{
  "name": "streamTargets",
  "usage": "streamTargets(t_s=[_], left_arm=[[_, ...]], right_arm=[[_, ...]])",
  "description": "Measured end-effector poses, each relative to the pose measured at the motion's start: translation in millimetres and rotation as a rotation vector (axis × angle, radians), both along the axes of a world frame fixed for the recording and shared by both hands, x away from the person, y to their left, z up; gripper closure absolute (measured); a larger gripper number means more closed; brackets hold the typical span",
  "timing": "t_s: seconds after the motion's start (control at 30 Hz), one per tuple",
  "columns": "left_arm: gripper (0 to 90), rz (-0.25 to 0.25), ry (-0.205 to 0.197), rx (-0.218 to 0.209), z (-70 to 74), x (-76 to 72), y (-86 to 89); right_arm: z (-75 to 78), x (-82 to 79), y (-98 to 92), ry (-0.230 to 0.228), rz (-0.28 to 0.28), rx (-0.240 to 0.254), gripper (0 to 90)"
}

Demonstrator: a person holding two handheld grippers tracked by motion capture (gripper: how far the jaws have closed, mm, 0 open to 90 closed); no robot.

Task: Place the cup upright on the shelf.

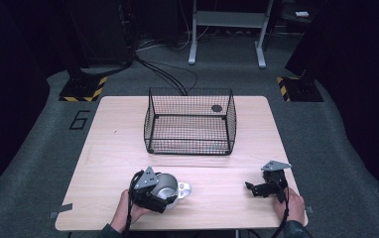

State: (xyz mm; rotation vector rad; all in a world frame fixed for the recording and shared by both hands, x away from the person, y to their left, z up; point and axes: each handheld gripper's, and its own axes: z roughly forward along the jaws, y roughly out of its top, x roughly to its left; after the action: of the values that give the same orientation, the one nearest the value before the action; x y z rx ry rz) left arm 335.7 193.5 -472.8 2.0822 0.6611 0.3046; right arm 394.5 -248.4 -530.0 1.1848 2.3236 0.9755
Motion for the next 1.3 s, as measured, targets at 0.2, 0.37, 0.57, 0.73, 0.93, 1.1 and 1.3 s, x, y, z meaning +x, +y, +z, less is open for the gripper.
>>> streamTargets(t_s=[0.2, 0.37, 0.57, 0.73, 0.93, 1.1, 1.3], left_arm=[[6.1, 0.008, 0.002, -0.022, 5.0, 1.9, 6.3], [6.1, 0.017, -0.012, -0.027, 13.1, 4.6, 12.3], [6.1, 0.034, -0.025, -0.025, 19.4, 7.8, 18.6], [6.1, 0.049, -0.027, -0.018, 22.2, 10.6, 23.1], [6.1, 0.050, -0.031, -0.020, 27.1, 13.9, 26.8], [6.1, 0.061, -0.040, -0.017, 30.6, 17.4, 29.3], [6.1, 0.072, -0.043, -0.021, 35.2, 23.2, 33.5]], right_arm=[[0.0, 0.0, 0.0, 0.000, 0.000, 0.000, 0.0], [0.0, 0.0, 0.0, 0.000, 0.000, 0.000, 0.0], [0.0, 0.0, 0.0, 0.000, 0.000, 0.000, 0.0], [0.4, -0.1, 0.2, 0.008, 0.001, 0.000, 0.0], [0.4, 0.1, -0.1, 0.007, 0.003, -0.004, 0.0], [0.3, 0.0, 0.0, 0.007, 0.001, -0.003, 0.0], [0.4, 0.0, 0.1, 0.008, 0.002, -0.001, 0.0]])
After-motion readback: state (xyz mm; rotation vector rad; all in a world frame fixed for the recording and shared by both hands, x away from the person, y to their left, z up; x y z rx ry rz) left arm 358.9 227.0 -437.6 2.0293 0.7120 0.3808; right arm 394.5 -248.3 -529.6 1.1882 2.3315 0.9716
